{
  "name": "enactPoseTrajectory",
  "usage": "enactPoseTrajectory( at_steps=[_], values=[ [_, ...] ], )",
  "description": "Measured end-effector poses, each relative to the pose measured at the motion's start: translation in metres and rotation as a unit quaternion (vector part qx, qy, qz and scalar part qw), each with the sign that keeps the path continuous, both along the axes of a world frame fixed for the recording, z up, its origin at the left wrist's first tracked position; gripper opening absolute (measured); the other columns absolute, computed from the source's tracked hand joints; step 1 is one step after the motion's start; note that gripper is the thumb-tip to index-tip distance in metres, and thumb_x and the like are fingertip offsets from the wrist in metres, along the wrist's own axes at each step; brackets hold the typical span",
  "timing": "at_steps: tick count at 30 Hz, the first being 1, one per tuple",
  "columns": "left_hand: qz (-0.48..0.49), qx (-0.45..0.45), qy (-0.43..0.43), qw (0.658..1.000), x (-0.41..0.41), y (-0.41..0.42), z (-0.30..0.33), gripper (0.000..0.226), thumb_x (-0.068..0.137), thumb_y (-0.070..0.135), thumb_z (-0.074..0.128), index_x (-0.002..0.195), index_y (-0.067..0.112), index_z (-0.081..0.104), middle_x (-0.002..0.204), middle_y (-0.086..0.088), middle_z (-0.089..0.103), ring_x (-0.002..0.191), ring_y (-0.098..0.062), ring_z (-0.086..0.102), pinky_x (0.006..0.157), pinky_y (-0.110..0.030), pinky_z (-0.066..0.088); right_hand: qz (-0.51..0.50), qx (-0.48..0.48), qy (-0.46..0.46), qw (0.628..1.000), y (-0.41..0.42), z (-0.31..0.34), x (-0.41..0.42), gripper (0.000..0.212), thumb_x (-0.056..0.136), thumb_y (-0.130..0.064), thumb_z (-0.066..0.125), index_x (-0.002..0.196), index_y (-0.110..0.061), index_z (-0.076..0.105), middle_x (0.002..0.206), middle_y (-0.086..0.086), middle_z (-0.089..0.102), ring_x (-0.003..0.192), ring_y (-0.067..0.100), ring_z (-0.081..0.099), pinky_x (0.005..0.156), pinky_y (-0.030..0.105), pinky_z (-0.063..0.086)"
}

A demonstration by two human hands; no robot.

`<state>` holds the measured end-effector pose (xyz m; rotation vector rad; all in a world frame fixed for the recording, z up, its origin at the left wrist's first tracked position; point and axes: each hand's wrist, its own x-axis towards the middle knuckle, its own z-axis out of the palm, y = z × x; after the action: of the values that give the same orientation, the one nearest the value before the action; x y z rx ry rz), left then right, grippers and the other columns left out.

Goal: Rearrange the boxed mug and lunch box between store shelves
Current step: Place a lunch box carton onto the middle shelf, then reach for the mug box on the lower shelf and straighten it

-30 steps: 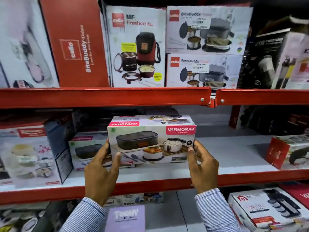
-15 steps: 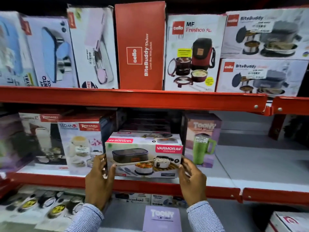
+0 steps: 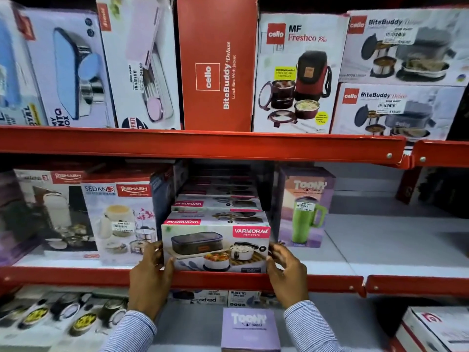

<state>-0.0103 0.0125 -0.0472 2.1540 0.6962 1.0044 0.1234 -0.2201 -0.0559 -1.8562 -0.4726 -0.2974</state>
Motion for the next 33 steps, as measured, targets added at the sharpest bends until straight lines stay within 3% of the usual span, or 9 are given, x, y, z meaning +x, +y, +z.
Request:
enactPoseTrajectory(
  at_steps=[3, 7, 13, 20, 25, 27, 29, 31, 33],
  values=[
    [-0.002, 0.001, -0.001, 1.000, -0.002, 0.000, 0.001, 0.030, 0.087, 0.011, 0.069, 0.111, 0.011, 0.051, 0.103, -0.019, 0.076, 0.087, -0.039, 0.074, 0.077, -0.039, 0.056, 0.003, 0.001, 0.003, 1.000, 0.000, 0.000, 0.000, 0.032, 0.086, -0.004, 0.066, 0.116, -0.016, 0.067, 0.097, -0.016, 0.067, 0.090, -0.009, 0.062, 0.072, -0.007, 0.042],
    [0.002, -0.009, 0.003, 1.000, -0.004, -0.002, 0.002, 0.028, 0.088, 0.013, 0.068, 0.111, 0.011, 0.051, 0.107, -0.021, 0.075, 0.094, -0.042, 0.072, 0.082, -0.040, 0.055, 0.010, 0.008, 0.014, 1.000, 0.000, -0.003, 0.003, 0.033, 0.085, -0.003, 0.067, 0.114, -0.018, 0.068, 0.093, -0.021, 0.066, 0.081, -0.025, 0.060, 0.069, -0.005, 0.044],
    [0.007, -0.010, 0.009, 1.000, -0.004, -0.001, 0.003, 0.026, 0.090, 0.015, 0.066, 0.111, 0.009, 0.051, 0.106, -0.023, 0.075, 0.093, -0.044, 0.071, 0.079, -0.037, 0.052, 0.031, 0.019, 0.032, 0.999, -0.003, -0.003, 0.003, 0.039, 0.083, -0.003, 0.068, 0.103, -0.036, 0.062, 0.096, -0.019, 0.069, 0.092, -0.006, 0.067, 0.078, 0.013, 0.057],
    [0.019, 0.010, 0.003, 1.000, -0.008, 0.002, -0.002, 0.041, 0.089, 0.016, 0.068, 0.126, 0.009, 0.054, 0.112, -0.019, 0.075, 0.103, -0.038, 0.071, 0.093, -0.041, 0.052, 0.059, 0.033, 0.023, 0.997, -0.012, -0.011, 0.002, 0.035, 0.084, -0.005, 0.069, 0.117, -0.017, 0.066, 0.104, -0.009, 0.072, 0.098, -0.009, 0.066, 0.076, 0.004, 0.052],
    [0.011, -0.006, -0.110, 0.994, -0.033, -0.008, -0.031, 0.037, 0.084, 0.002, 0.069, 0.120, 0.004, 0.060, 0.104, -0.004, 0.070, 0.084, -0.017, 0.069, 0.077, 0.004, 0.044, -0.004, 0.083, -0.032, 0.996, -0.052, -0.038, -0.013, 0.021, 0.085, 0.000, 0.064, 0.099, -0.013, 0.072, 0.093, -0.003, 0.077, 0.088, 0.004, 0.073, 0.079, 0.017, 0.057],
    [-0.020, -0.034, -0.064, 0.997, -0.041, -0.018, -0.069, 0.043, 0.082, -0.002, 0.070, 0.123, 0.007, 0.059, 0.105, -0.001, 0.069, 0.084, -0.015, 0.070, 0.077, -0.003, 0.049, -0.038, 0.066, -0.022, 0.997, -0.072, -0.068, -0.019, 0.024, 0.083, 0.003, 0.065, 0.088, -0.019, 0.072, 0.085, 0.001, 0.077, 0.078, 0.009, 0.073, 0.072, 0.017, 0.057],
    [-0.067, -0.075, 0.037, 0.994, -0.042, -0.032, -0.117, 0.055, 0.077, -0.003, 0.073, 0.127, 0.009, 0.054, 0.112, -0.004, 0.068, 0.094, -0.024, 0.070, 0.081, -0.026, 0.055, -0.048, 0.010, 0.042, 0.998, -0.087, -0.106, -0.017, 0.036, 0.082, 0.003, 0.064, 0.083, -0.032, 0.067, 0.084, 0.004, 0.075, 0.074, 0.013, 0.071, 0.062, 0.012, 0.054],
    [-0.128, -0.150, 0.138, 0.971, -0.035, -0.048, -0.155, 0.069, 0.074, -0.001, 0.077, 0.134, 0.013, 0.045, 0.127, -0.011, 0.062, 0.109, -0.033, 0.064, 0.084, -0.039, 0.055, 0.004, -0.058, 0.131, 0.990, -0.094, -0.142, -0.012, 0.048, 0.075, 0.006, 0.061, 0.089, -0.039, 0.061, 0.100, 0.009, 0.073, 0.081, 0.015, 0.070, 0.060, 0.013, 0.052],
    [-0.183, -0.241, 0.224, 0.926, -0.024, -0.063, -0.178, 0.084, 0.073, 0.004, 0.081, 0.142, 0.018, 0.035, 0.136, -0.004, 0.050, 0.121, -0.032, 0.056, 0.092, -0.043, 0.052, 0.093, -0.129, 0.232, 0.960, -0.096, -0.166, -0.014, 0.062, 0.072, 0.013, 0.063, 0.108, -0.037, 0.056, 0.125, 0.009, 0.064, 0.103, 0.022, 0.066, 0.073, 0.025, 0.058]
  ],
)
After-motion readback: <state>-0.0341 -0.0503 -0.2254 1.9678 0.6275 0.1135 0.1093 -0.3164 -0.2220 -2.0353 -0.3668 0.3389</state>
